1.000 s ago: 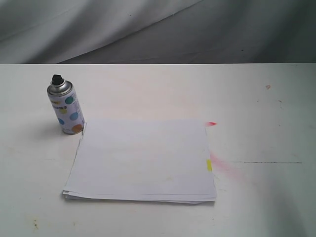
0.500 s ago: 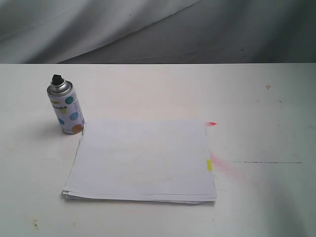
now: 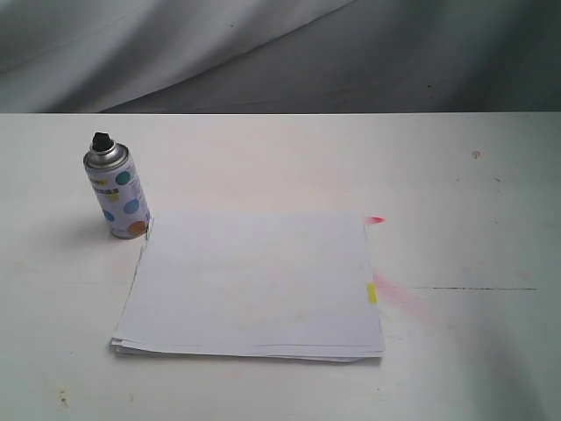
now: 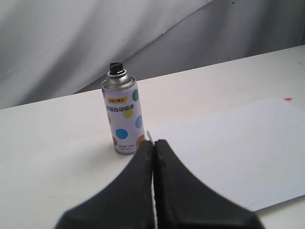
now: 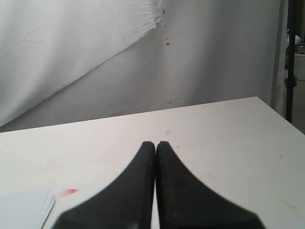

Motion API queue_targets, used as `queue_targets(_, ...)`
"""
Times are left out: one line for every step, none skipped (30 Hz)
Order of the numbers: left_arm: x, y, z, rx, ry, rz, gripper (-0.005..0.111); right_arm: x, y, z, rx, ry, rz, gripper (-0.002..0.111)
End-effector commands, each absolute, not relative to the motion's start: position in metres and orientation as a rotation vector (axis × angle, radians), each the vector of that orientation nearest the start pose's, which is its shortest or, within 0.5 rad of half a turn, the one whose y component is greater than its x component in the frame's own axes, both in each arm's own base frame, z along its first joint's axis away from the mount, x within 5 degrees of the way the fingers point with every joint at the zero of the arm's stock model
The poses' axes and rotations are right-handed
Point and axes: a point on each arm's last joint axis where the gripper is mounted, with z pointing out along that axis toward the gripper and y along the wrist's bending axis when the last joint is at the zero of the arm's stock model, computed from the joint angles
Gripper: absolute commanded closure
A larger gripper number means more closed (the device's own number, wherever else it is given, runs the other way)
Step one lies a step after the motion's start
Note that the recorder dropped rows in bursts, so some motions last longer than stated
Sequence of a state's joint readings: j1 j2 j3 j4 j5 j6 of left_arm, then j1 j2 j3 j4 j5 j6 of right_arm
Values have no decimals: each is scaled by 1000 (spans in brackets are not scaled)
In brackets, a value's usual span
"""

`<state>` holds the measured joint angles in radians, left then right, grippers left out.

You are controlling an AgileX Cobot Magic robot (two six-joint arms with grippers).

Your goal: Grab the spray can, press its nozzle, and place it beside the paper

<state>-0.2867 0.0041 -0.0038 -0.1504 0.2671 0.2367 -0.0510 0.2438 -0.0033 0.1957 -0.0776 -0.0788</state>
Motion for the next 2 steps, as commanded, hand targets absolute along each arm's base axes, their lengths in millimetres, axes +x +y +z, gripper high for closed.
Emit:
queue_targets(52, -19, 189, 364, 1711, -172, 107, 77, -6, 204, 148, 1642, 24, 108)
queue_targets(52, -19, 189, 364, 1711, -172, 107, 77, -6, 204, 148, 1642, 24, 108)
